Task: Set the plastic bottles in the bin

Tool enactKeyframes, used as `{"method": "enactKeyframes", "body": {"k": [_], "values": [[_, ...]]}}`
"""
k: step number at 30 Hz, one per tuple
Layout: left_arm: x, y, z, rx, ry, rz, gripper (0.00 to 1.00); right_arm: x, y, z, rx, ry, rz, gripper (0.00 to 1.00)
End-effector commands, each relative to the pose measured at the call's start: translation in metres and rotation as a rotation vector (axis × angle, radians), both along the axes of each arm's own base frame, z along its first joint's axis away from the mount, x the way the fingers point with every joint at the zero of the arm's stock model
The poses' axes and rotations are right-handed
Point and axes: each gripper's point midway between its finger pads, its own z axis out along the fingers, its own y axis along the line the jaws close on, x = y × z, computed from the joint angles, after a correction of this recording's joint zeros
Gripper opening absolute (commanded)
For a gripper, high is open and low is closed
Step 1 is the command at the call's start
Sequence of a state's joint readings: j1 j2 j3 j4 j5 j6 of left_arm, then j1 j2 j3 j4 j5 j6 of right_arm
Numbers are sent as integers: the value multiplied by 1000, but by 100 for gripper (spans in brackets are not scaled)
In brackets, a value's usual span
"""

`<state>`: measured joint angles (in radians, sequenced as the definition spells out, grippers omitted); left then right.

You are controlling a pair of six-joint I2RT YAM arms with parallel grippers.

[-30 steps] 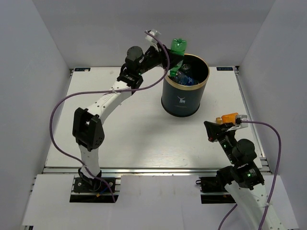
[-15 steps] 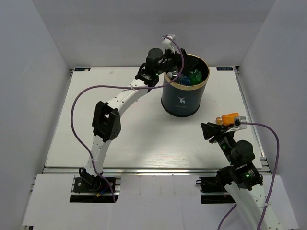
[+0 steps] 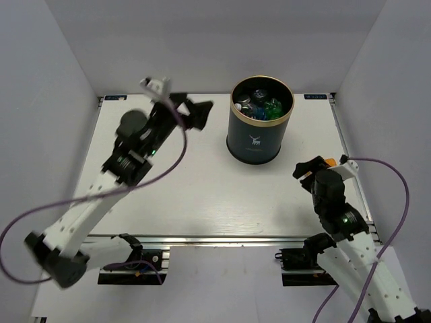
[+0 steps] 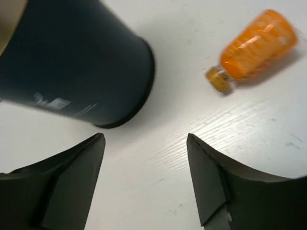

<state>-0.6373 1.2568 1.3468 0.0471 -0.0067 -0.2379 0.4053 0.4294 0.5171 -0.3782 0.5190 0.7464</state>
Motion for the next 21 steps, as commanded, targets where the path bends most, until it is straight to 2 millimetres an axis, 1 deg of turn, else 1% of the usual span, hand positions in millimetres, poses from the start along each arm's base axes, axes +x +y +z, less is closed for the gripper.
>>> {"method": "enactKeyframes", "body": {"k": [1,2,3,4,5,6,7,8,9,10,11,12,13,14,16,18,19,20,21], "values": [[-18,52,-71,122,96,173,100,3,-39,20,52,39,-303,76],[-26,64,-79,130,94,201,100,4,-40,23,53,47,-318,83],[-43,77,-97,134,99,201,100,8,-38,22,72,71,-342,86],[-50,85,-107,154,102,212,100,10,-37,30,85,64,-344,86],[-56,90,-127,177,126,211,100,13,-36,29,97,76,-356,86],[-64,94,-131,192,141,201,100,14,-35,32,103,83,-360,86],[-73,99,-128,190,139,192,100,16,-35,26,106,105,-382,86],[-78,102,-125,194,143,192,100,21,-34,19,101,132,-398,86],[-82,107,-131,217,168,200,100,21,-36,17,96,148,-417,86],[-88,114,-129,217,157,211,100,26,-34,4,71,202,-439,86],[-87,120,-148,244,175,232,100,21,-39,-6,40,256,-462,86],[-88,124,-155,248,182,241,100,23,-43,1,33,249,-497,86],[-92,123,-162,260,194,222,100,28,-43,-10,26,284,-531,86],[-95,125,-161,256,203,221,100,25,-46,-11,13,308,-547,86],[-102,128,-169,253,243,219,100,29,-46,-16,15,324,-568,90],[-108,132,-162,237,225,220,100,29,-51,-25,-11,355,-595,90],[-111,133,-168,245,233,211,100,31,-54,-26,-11,357,-613,90],[-113,134,-170,242,230,211,100,29,-56,-38,-31,402,-638,90],[-115,137,-166,231,218,220,100,30,-58,-39,-40,405,-650,90]]}}
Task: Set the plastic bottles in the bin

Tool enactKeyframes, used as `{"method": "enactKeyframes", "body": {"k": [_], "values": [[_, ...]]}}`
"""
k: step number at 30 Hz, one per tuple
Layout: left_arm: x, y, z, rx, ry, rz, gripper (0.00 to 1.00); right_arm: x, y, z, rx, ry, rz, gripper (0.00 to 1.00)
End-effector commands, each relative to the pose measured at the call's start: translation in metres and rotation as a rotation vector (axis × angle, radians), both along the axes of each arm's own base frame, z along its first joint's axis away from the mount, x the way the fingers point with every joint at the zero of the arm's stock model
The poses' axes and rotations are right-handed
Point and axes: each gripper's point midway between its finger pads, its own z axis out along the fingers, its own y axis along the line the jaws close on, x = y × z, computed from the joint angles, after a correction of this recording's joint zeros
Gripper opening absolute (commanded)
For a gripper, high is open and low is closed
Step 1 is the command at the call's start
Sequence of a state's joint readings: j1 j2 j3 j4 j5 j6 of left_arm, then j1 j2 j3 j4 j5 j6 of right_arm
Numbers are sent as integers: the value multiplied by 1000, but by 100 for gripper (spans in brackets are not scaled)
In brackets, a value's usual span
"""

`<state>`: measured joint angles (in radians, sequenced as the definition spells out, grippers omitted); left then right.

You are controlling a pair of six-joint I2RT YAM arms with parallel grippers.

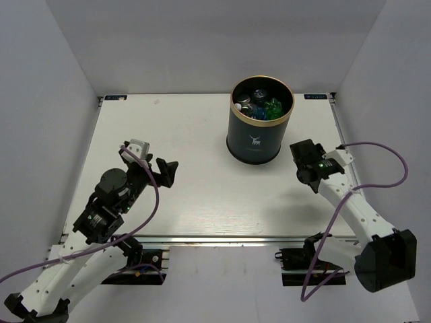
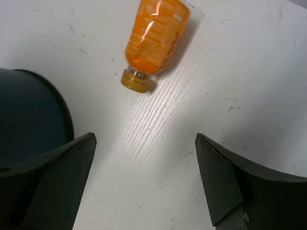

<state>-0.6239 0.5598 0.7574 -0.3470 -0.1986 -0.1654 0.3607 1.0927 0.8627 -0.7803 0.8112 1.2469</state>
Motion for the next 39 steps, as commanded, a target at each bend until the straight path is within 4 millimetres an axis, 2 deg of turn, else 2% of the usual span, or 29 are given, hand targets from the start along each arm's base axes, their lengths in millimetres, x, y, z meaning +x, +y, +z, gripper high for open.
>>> {"method": "enactKeyframes", "body": {"k": [1,5,7,8,12,20,24,28,32,37,38,39], "values": [[-11,11,-5,-9,0,13,100,4,-21,4,-48,-1,-131,90],[-17,12,-1,-30,-28,0,100,13,-25,-8,-79,46,-143,90],[-17,12,-1,-30,-28,0,100,23,-28,-16,-98,74,-137,90],[-19,11,-4,-25,-19,-11,100,28,-31,-13,-105,73,-142,90],[-21,11,-2,-22,-30,-21,100,45,-41,-26,-143,121,-141,90],[-21,9,-2,-23,-29,-30,100,63,-69,-43,-159,167,-157,90],[-22,8,-2,-24,-29,-39,100,79,-76,-45,-142,154,-142,90],[-22,8,0,-21,-40,-40,100,89,-79,-56,-141,192,-125,90],[-20,7,-2,-15,-33,-40,100,96,-86,-66,-139,219,-125,90],[-19,6,-4,-9,-24,-40,100,99,-86,-90,-110,280,-105,90],[-19,6,-4,-9,-24,-40,100,96,-96,-98,-105,304,-128,90],[-17,5,-6,-4,-16,-40,100,95,-97,-103,-94,307,-131,90]]}}
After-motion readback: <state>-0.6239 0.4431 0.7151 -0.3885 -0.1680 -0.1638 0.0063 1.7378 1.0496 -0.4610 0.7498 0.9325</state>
